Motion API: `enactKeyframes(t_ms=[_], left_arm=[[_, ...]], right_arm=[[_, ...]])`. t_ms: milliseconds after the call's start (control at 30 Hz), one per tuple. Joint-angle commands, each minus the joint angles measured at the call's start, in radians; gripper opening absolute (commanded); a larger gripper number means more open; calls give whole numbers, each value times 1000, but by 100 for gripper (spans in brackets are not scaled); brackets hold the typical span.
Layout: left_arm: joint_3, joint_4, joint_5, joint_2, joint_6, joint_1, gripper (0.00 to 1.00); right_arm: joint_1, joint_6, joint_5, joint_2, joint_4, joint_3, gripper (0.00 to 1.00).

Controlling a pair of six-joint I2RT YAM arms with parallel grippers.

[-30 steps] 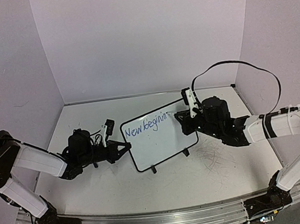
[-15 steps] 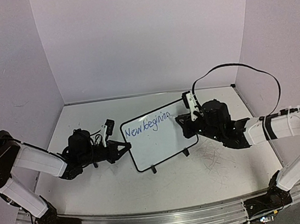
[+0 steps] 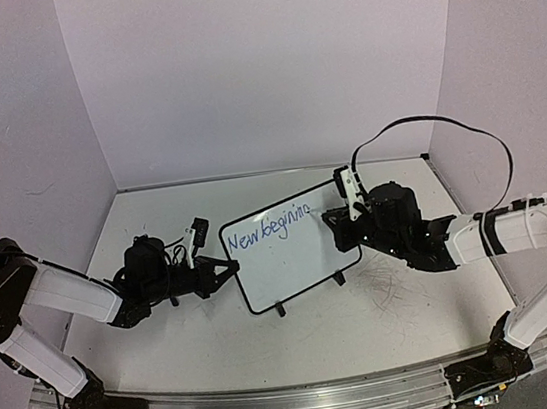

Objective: Write a sentence on the whiteboard

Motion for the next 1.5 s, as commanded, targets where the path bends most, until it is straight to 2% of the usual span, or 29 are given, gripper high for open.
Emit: enactKeyframes(t_ms=[0, 367, 1467], left_arm=[[-25, -87, -38, -8, 42, 4, 0], [-27, -89, -41, -8, 46, 4, 0], [-27, -93, -40, -9, 45, 4, 0]], right_arm=[[-4, -17, 46, 8, 9, 55, 0], [-4, -20, 39, 30, 17, 75, 0], [13, 18, -17, -26, -58, -39, 0]])
